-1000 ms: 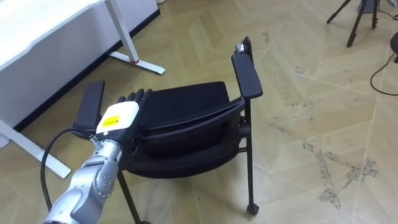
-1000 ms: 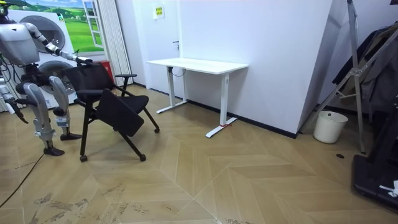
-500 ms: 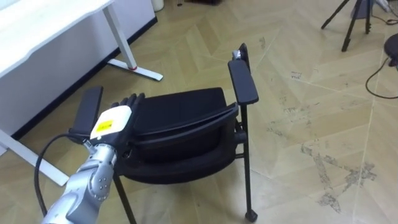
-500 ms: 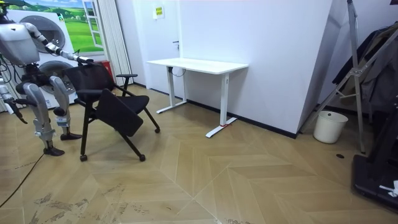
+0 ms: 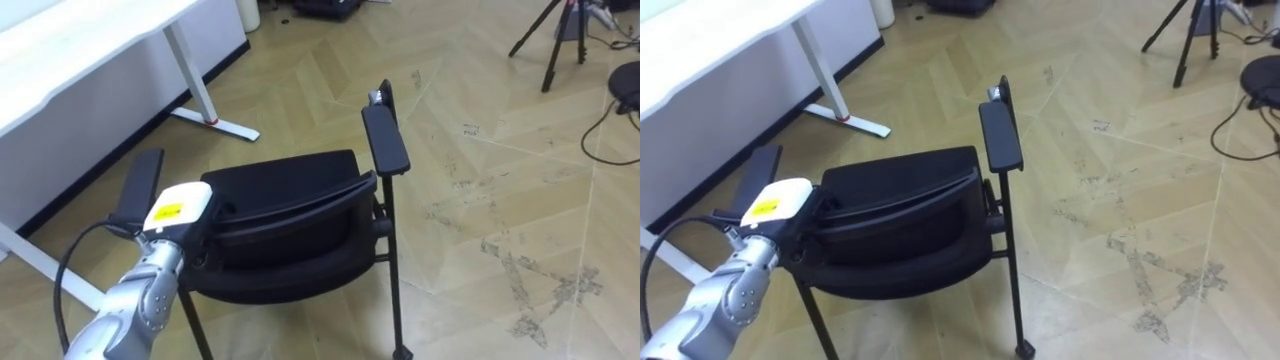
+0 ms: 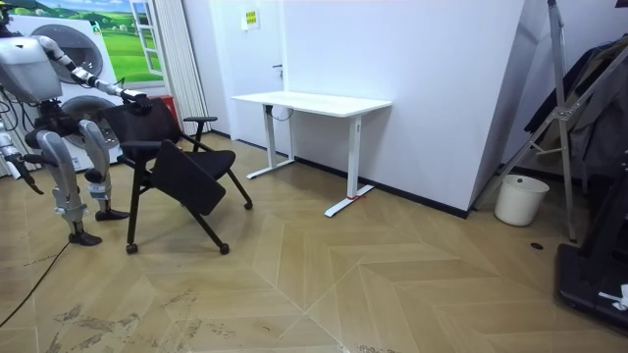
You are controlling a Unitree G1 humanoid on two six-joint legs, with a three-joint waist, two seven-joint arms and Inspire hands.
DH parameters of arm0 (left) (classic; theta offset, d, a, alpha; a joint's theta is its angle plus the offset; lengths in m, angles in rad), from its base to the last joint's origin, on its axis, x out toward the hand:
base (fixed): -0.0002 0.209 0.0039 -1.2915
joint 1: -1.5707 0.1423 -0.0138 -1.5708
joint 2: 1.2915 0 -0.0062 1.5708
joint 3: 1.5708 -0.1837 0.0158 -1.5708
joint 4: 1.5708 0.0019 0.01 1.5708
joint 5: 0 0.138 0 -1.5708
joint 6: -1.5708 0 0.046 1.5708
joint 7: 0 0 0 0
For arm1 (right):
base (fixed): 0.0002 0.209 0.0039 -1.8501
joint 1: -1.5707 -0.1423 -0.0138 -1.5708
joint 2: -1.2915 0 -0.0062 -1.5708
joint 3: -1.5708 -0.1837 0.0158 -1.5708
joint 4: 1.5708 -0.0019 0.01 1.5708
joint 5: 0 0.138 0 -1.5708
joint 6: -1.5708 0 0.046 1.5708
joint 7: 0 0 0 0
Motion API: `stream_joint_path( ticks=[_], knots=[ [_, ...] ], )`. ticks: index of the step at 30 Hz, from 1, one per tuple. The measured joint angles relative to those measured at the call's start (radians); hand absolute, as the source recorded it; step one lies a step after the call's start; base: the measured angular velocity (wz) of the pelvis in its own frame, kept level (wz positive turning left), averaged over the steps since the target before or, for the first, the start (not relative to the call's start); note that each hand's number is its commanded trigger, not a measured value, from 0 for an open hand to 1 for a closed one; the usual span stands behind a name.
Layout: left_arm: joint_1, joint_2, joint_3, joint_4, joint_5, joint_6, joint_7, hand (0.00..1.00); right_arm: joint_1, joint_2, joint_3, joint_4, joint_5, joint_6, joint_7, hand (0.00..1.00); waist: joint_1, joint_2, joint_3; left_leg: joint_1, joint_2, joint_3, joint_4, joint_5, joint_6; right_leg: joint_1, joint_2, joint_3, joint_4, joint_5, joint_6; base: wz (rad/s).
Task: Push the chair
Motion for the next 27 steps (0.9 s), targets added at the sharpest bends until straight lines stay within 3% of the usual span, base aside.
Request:
stream_joint_path(
  ticks=[10, 17, 22, 25, 27],
  knots=[
    [-0.005, 0.000, 0.000, 0.002, 0.011, -0.006, 0.024, 1.00, 0.002, 0.002, -0.001, 0.002, -0.020, 0.000, -0.004, 0.00, -0.005, -0.010, 0.0000, -0.007, 0.000, 0.007, 0.000, 0.000, 0.000, -0.003, 0.000, -0.003, -0.002, 0.000, 0.000, 0.01],
    [0.003, 0.001, 0.000, -0.019, 0.022, -0.006, 0.038, 1.00, -0.002, -0.002, -0.009, -0.007, -0.213, -0.001, -0.064, 0.00, -0.002, -0.013, -0.0005, -0.021, 0.000, 0.004, 0.001, 0.000, 0.000, -0.016, 0.000, -0.005, 0.002, 0.003, 0.000, 0.01],
    [-0.003, 0.010, -0.001, -0.033, 0.032, -0.006, 0.035, 1.00, -0.045, -0.047, -0.009, -0.022, -0.379, -0.001, -0.103, 0.00, -0.002, -0.040, 0.0016, -0.021, -0.001, 0.004, 0.001, 0.000, 0.000, -0.019, -0.005, -0.018, 0.016, 0.003, 0.000, 0.02],
    [-0.002, 0.024, -0.001, -0.072, 0.056, 0.005, 0.025, 1.00, -0.083, -0.095, -0.039, -0.068, -0.509, 0.000, -0.134, 0.00, -0.002, -0.076, 0.0031, -0.026, -0.001, 0.004, 0.001, 0.000, 0.000, -0.024, -0.006, -0.026, 0.018, -0.001, 0.002, 0.09],
    [0.002, 0.047, -0.004, -0.100, 0.057, 0.008, 0.014, 1.00, -0.124, -0.151, -0.037, -0.146, -0.577, 0.000, -0.175, 0.00, -0.001, -0.101, 0.0027, -0.029, -0.001, 0.004, 0.002, 0.000, 0.000, -0.024, -0.007, -0.027, 0.020, 0.001, 0.001, 0.00]
  ],
)
